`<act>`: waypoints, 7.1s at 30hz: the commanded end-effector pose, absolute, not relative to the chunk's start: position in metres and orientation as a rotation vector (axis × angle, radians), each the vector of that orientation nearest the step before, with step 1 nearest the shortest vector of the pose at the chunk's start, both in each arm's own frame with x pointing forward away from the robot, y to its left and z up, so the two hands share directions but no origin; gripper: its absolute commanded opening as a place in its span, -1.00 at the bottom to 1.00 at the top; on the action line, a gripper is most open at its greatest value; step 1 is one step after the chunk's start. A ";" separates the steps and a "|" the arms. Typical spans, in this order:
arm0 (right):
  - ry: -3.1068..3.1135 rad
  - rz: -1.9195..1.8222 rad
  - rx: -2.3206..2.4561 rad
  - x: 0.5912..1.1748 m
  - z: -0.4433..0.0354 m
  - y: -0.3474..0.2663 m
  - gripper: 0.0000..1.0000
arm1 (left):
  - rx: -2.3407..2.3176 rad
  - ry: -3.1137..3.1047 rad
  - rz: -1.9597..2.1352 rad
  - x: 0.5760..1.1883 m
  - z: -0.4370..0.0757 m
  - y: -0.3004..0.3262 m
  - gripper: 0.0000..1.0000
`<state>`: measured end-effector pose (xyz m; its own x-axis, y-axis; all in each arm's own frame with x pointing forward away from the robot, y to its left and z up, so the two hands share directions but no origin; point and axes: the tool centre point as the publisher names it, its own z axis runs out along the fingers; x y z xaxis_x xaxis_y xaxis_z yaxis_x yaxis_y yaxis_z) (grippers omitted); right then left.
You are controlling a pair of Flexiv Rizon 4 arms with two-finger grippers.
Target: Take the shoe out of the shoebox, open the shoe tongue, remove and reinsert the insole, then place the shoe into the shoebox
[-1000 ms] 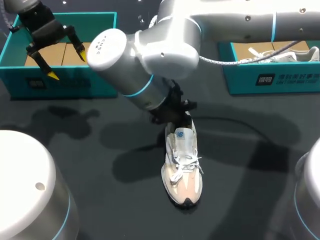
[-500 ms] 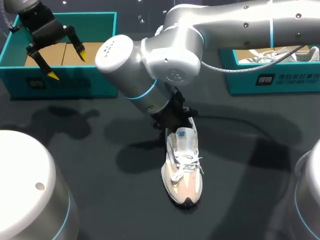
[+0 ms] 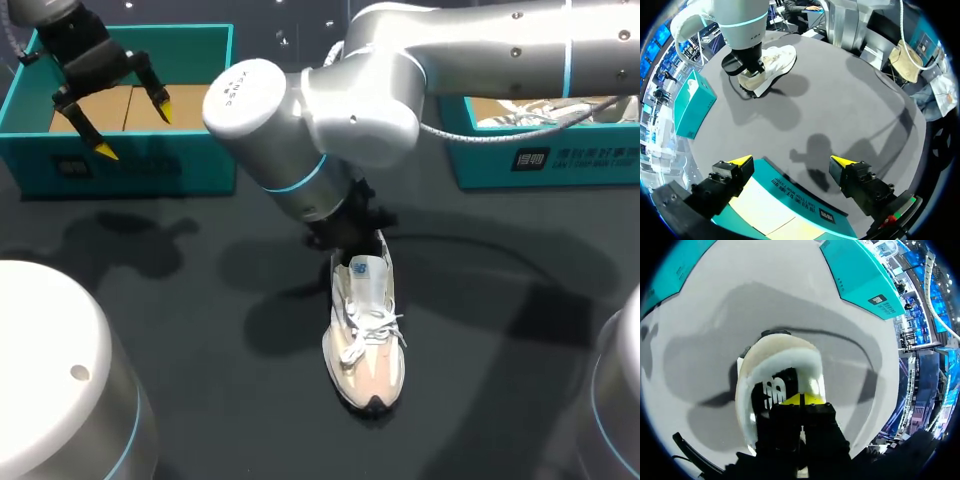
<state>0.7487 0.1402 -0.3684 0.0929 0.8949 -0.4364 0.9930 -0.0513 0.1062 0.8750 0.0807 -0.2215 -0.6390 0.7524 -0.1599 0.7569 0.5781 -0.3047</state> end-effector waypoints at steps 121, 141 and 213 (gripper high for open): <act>2.325 -0.165 2.236 0.722 -0.350 0.167 1.00 | 1.330 2.779 -0.543 0.875 -0.222 0.081 1.00; 2.299 -0.133 2.226 0.713 -0.339 0.167 0.83 | 1.330 2.779 -0.543 0.875 -0.222 0.081 1.00; 2.128 -0.172 2.285 0.631 -0.293 0.181 -0.03 | 1.330 2.779 -0.543 0.875 -0.222 0.081 1.00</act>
<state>0.6367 0.1712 -0.2984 0.0643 0.9958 -0.0658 0.9944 -0.0695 -0.0802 0.8750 0.0808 -0.2215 -0.6390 0.7524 -0.1598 0.7569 0.5781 -0.3047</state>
